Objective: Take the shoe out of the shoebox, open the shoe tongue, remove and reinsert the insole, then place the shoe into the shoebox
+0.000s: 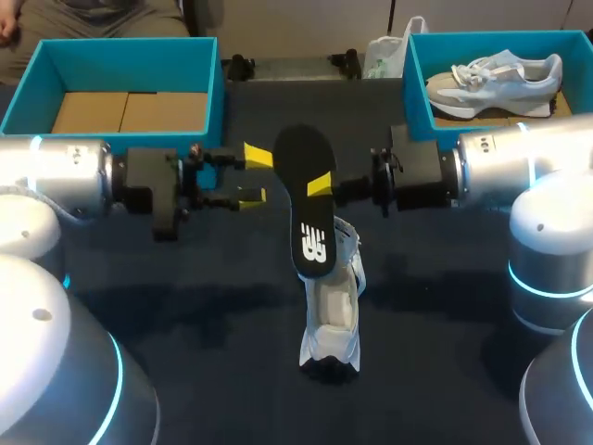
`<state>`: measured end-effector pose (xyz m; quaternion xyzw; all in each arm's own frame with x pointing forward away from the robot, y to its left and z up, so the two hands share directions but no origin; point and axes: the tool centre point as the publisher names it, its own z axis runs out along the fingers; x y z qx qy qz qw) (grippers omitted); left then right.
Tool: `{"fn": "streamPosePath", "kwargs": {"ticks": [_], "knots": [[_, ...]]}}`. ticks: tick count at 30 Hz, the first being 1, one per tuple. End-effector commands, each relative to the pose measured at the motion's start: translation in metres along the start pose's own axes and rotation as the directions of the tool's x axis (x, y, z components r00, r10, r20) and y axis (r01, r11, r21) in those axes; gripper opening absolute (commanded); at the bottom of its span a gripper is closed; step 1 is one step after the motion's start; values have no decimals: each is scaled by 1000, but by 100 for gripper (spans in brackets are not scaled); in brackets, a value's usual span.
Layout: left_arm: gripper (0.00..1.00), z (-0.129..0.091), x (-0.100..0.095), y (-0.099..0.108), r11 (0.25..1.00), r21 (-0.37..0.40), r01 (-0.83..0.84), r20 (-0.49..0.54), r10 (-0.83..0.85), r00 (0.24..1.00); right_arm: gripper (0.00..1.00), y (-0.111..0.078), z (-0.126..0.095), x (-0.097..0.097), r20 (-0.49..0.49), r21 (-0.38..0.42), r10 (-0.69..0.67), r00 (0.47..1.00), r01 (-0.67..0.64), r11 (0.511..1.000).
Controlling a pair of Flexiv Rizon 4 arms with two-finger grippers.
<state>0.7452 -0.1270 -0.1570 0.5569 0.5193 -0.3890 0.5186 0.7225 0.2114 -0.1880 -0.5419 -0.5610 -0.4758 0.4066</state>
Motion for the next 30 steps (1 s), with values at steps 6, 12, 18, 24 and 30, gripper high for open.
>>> {"fn": "streamPosePath", "kwargs": {"ticks": [6, 12, 18, 24, 30], "knots": [[100, -22, -14, 12, 996, 41, -85, -204, 91, 975, 0, -9, 1, -4, 4, -26, 13, 1000, -13, 1000], [100, -22, -14, 12, 996, 41, -85, -204, 91, 975, 0, -9, 1, -4, 4, -26, 13, 1000, -13, 1000], [100, -16, -23, 24, 997, 43, -66, -276, 75, 958, 0, -9, 1, -4, 4, -26, 13, 1000, -13, 1000], [100, -18, -37, 33, 995, 56, -87, -381, 102, 919, 0, -9, 1, -4, 4, -26, 13, 1000, -13, 1000], [100, -21, -41, 35, 992, 71, -101, -479, 123, 869, 0, -9, 1, -4, 4, -26, 13, 1000, -13, 1000]]}}
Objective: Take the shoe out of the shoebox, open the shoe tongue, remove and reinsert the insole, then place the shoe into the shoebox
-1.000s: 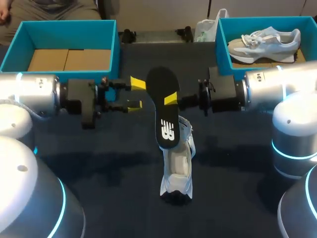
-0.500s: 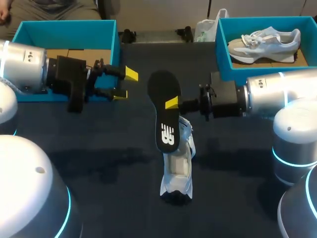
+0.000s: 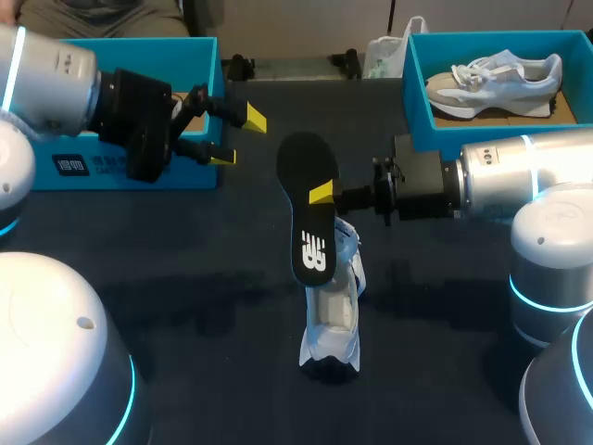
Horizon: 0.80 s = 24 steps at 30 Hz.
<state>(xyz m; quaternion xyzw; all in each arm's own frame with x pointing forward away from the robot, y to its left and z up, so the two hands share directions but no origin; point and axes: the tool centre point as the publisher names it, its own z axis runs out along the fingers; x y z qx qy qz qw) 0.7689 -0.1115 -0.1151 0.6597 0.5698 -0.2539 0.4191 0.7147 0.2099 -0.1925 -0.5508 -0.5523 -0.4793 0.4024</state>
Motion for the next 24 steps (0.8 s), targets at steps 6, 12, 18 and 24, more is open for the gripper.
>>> {"fn": "streamPosePath", "kwargs": {"ticks": [6, 12, 18, 24], "knots": [[100, -6, -5, 9, 1000, 15, -19, -202, 21, 979, 0, -1, 2, 0, 2, -2, 0, 1000, 0, 1000], [100, -5, -6, 14, 999, 27, -27, -275, 34, 961, 0, -1, 2, 0, 2, -2, 0, 1000, 0, 1000], [100, -2, -11, 17, 999, 41, -32, -340, 44, 939, 0, -1, 2, 0, 2, -2, 0, 1000, 0, 1000], [100, 2, -15, 18, 999, 42, -22, -380, 36, 924, 0, -1, 2, 0, 2, -2, 0, 1000, 0, 1000]]}}
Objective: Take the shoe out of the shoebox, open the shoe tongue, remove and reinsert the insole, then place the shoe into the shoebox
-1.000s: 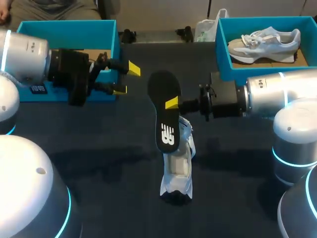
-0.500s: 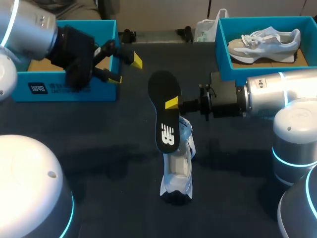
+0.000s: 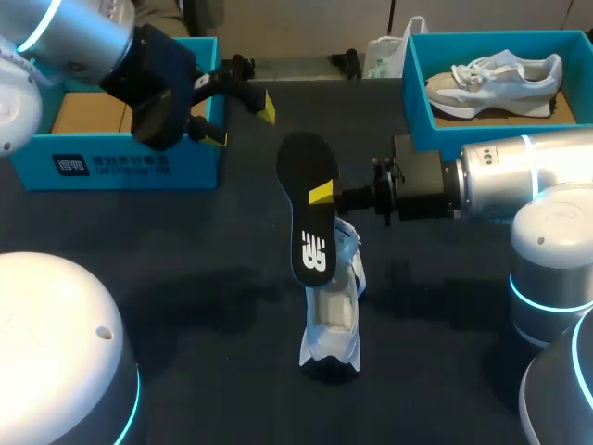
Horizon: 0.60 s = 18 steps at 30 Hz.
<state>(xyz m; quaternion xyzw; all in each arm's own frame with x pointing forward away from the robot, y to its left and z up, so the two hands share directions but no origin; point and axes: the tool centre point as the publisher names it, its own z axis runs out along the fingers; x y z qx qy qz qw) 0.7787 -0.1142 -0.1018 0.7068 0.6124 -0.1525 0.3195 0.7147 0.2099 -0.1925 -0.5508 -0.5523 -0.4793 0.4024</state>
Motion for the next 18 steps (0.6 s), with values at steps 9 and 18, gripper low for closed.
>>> {"fn": "streamPosePath", "kwargs": {"ticks": [9, 18], "knots": [[100, 6, -13, 7, 1000, 6, 17, -126, -16, 992, 0, -1, 2, 0, 2, -2, 0, 1000, 0, 1000], [100, 13, -22, 8, 1000, 13, 17, -169, -15, 986, 0, -1, 2, 0, 2, -2, 0, 1000, 0, 1000]]}}
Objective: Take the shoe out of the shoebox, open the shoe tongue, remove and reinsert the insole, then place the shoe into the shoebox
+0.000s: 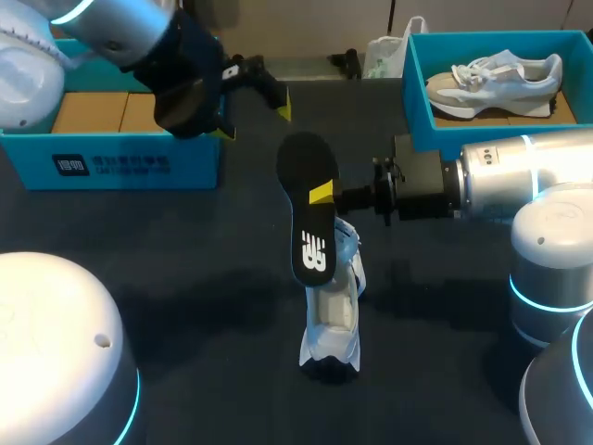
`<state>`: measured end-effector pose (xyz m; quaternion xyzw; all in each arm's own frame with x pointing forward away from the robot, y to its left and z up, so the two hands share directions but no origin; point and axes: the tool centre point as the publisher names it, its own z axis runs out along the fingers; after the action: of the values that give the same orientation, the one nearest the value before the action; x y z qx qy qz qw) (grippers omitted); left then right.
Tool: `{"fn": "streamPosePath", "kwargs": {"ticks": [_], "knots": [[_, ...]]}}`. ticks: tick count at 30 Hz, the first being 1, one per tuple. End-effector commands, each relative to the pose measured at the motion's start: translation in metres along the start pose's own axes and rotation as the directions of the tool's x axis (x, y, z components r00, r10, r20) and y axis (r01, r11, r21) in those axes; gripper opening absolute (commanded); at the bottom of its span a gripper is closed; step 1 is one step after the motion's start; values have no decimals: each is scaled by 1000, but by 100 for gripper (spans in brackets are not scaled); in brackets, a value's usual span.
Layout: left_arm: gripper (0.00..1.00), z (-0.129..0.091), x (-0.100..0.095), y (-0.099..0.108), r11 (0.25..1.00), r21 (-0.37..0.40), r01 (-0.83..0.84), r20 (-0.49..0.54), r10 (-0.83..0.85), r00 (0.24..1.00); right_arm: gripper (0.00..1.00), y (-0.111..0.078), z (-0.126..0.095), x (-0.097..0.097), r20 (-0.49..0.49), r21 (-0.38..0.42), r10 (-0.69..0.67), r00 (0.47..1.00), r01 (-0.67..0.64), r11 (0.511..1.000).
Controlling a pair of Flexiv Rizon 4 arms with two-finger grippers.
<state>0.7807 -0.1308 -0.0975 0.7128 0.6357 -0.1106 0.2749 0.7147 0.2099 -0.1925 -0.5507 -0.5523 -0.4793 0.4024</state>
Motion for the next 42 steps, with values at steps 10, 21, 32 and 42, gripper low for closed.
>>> {"fn": "streamPosePath", "kwargs": {"ticks": [10, 21, 32, 42], "knots": [[100, 10, -16, 2, 1000, 11, 9, -63, -8, 998, 0, -1, 2, 0, 2, -2, 0, 1000, 0, 1000], [100, 12, -20, 2, 1000, 10, 21, -97, -19, 995, 0, -1, 2, 0, 2, -2, 0, 1000, 0, 1000], [100, 13, -25, 1, 999, 9, 34, -123, -33, 992, 0, -1, 2, 0, 2, -2, 0, 1000, 0, 1000], [100, 15, -34, 4, 999, 7, 45, -161, -43, 986, 0, -1, 2, 0, 2, -2, 0, 1000, 0, 1000]]}}
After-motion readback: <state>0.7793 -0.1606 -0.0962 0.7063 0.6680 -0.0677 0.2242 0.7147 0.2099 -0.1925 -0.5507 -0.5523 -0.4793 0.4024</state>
